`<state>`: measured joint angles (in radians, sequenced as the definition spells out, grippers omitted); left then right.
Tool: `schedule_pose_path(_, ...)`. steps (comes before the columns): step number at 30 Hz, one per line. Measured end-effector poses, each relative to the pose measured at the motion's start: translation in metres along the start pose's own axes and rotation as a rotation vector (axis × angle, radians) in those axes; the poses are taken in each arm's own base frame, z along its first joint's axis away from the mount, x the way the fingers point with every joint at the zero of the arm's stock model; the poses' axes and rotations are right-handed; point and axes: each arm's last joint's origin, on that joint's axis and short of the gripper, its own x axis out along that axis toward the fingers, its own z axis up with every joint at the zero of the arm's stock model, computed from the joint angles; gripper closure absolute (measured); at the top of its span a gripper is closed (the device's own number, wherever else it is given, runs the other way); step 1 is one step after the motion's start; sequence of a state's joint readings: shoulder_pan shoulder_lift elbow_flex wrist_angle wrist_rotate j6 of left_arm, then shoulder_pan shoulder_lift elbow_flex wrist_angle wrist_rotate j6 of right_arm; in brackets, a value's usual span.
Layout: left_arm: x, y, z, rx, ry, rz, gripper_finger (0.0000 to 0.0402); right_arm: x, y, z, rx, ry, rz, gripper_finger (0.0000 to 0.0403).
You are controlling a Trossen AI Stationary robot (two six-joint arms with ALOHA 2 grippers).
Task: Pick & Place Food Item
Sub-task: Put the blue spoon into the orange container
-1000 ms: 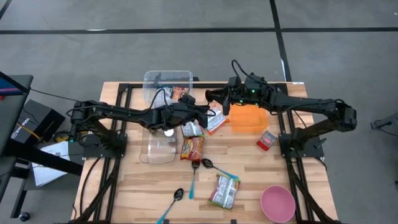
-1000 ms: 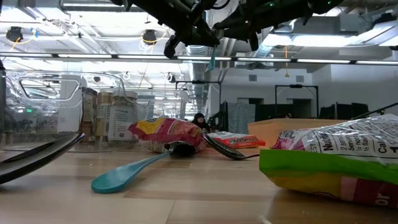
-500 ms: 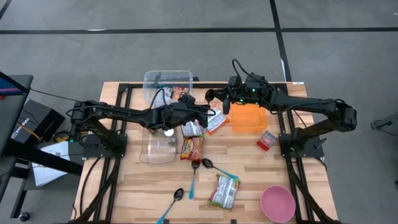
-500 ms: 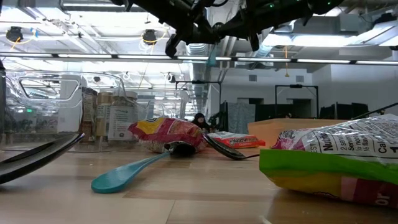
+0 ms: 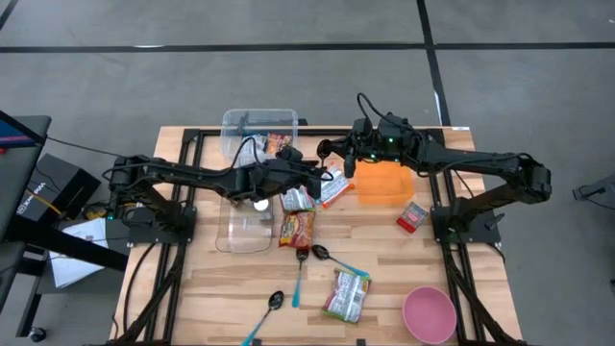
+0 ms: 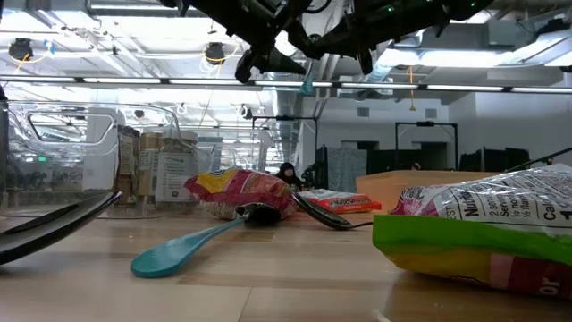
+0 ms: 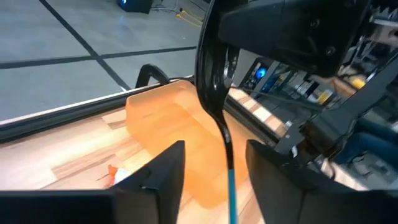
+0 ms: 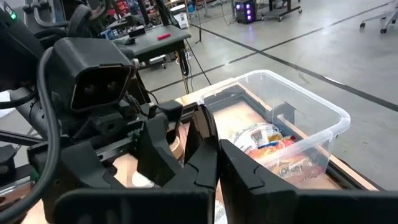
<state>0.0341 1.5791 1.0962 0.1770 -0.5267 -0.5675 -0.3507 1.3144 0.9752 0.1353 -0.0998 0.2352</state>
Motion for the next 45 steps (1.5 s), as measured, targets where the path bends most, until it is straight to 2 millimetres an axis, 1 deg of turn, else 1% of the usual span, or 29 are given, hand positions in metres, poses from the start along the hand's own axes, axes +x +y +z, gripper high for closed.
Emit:
schedule_pose_path(6, 0.000, 0.002, -0.003, 0.041, 0.027, 0.018, 0.0189, -0.006, -0.005, -0.001, 0.002, 0.049, -0.029, 0.0402)
schedule_pose_path(12, 0.000, 0.002, -0.003, 0.108, 0.030, 0.021, 0.0173, -0.019, -0.019, -0.009, 0.031, 0.193, -0.106, 0.0402)
schedule_pose_path(17, -0.002, 0.003, 0.000, 0.116, 0.024, 0.022, 0.0173, -0.036, -0.032, -0.014, 0.050, 0.306, -0.181, 0.0403)
schedule_pose_path(22, -0.001, 0.003, 0.000, 0.112, 0.025, 0.025, 0.0179, -0.057, -0.055, -0.017, 0.142, 0.395, -0.301, 0.0403)
schedule_pose_path(26, -0.001, 0.003, 0.000, 0.111, 0.025, 0.024, 0.0179, -0.074, -0.075, -0.016, 0.206, 0.420, -0.383, 0.0403)
schedule_pose_path(30, -0.001, 0.003, 0.000, 0.111, 0.025, 0.024, 0.0177, -0.089, -0.097, -0.017, 0.281, 0.451, -0.427, 0.0403)
schedule_pose_path(34, -0.001, 0.003, 0.000, 0.110, 0.025, 0.023, 0.0178, -0.102, -0.116, -0.017, 0.323, 0.445, -0.444, 0.0403)
schedule_pose_path(38, -0.001, 0.003, 0.000, 0.109, 0.025, 0.023, 0.0180, -0.112, -0.129, -0.016, 0.373, 0.434, -0.451, 0.0403)
schedule_pose_path(45, -0.001, 0.003, 0.000, 0.107, 0.027, 0.021, 0.0179, -0.125, -0.140, -0.024, 0.417, 0.464, -0.509, 0.0403)
